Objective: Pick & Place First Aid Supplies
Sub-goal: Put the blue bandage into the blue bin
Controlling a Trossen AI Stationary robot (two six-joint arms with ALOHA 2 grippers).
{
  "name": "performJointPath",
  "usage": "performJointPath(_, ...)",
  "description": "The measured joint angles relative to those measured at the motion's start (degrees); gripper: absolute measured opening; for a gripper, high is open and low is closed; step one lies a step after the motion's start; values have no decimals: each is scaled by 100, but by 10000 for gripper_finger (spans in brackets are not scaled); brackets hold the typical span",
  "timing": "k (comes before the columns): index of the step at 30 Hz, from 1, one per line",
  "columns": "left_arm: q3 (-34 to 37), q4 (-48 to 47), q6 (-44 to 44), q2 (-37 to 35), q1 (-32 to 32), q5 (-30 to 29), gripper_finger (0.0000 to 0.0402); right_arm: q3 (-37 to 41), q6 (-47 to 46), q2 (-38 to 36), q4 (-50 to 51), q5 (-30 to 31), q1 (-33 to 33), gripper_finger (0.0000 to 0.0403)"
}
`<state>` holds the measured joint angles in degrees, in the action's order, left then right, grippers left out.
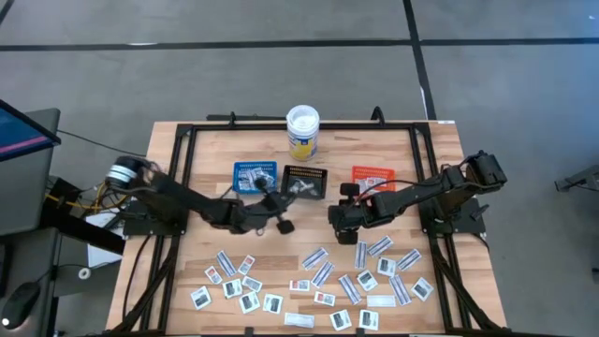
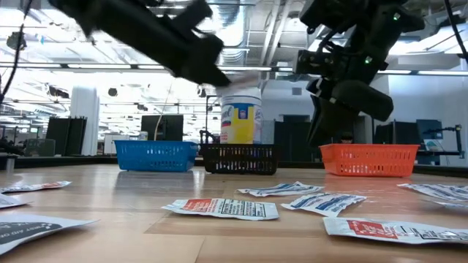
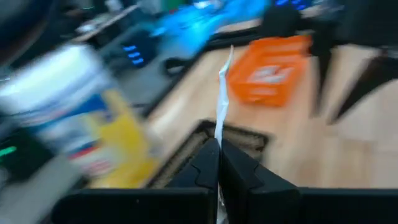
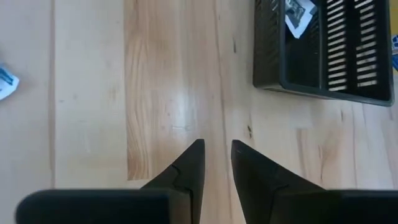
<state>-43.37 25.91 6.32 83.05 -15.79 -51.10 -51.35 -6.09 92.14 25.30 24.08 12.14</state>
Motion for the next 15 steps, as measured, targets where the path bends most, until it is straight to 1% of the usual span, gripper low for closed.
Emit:
performJointPath(2, 2, -745, -409, -415, -185, -604, 8, 0, 0, 0, 0, -7, 2, 73)
performJointPath(4, 2, -1545, -1010, -773, -345, -872, 10, 0, 0, 0, -8, -13, 2, 73)
performJointPath(8, 6, -3045, -2283, -1190, -419, -880, 9, 0, 0, 0, -69, -17, 2, 73)
performJointPath(10, 6, -3525, -2711, -1237, -357, -880, 7, 0, 0, 0, -100, -17, 2, 73)
performJointPath(12, 9, -3790, -2891, -1232, -247, -860, 7, 0, 0, 0, -149, -17, 2, 73)
performJointPath(15, 9, -3863, -2945, -1104, -16, -861, 12, 0, 0, 0, -199, -19, 2, 73)
